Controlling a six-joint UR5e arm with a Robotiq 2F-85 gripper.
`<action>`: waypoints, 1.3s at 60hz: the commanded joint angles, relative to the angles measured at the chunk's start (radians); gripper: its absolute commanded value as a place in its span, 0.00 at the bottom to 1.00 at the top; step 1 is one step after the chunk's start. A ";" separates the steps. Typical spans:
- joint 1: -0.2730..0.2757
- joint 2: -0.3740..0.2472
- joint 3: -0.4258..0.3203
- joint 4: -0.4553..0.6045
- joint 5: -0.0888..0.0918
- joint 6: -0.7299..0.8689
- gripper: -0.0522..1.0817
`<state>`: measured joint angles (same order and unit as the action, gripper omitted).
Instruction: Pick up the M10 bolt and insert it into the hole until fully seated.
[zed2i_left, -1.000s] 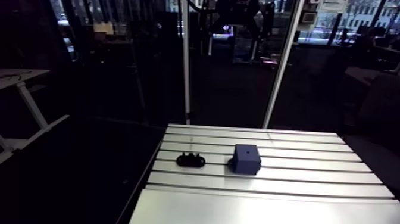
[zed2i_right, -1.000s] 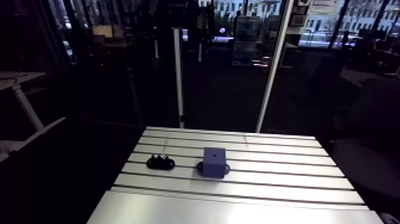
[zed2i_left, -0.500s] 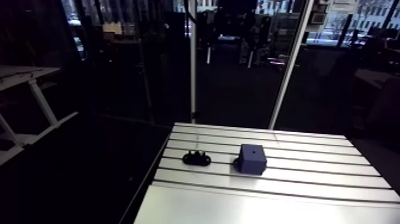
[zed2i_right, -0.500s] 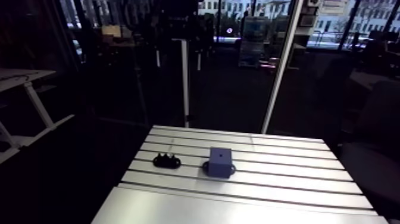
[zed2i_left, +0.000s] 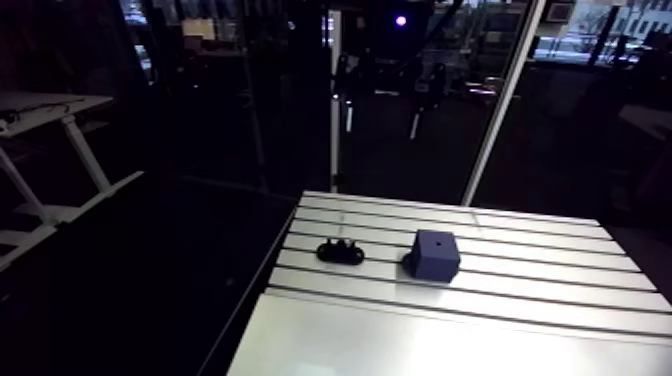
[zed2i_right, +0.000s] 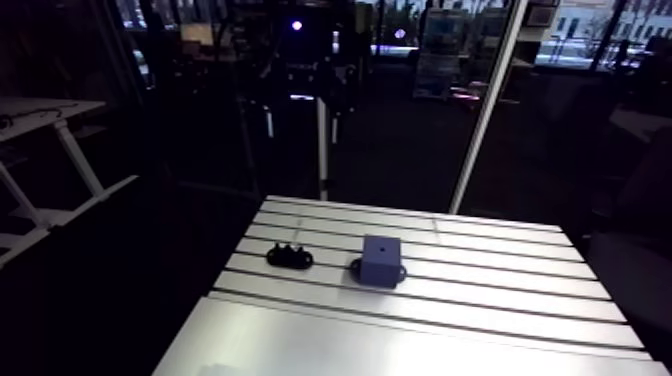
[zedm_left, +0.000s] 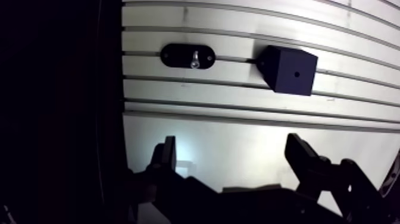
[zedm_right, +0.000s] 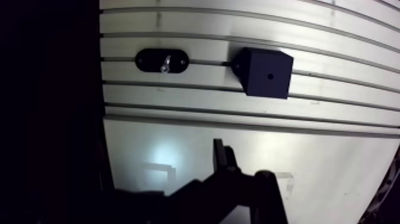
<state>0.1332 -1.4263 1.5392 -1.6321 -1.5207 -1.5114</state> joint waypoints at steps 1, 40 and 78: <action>0.015 0.032 0.045 -0.066 -0.001 0.001 0.05; 0.060 0.093 0.159 -0.251 -0.016 0.082 0.05; 0.105 0.186 0.176 -0.368 -0.079 0.142 0.05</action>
<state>0.2282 -1.2746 1.7121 -1.9517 -1.5652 -1.3803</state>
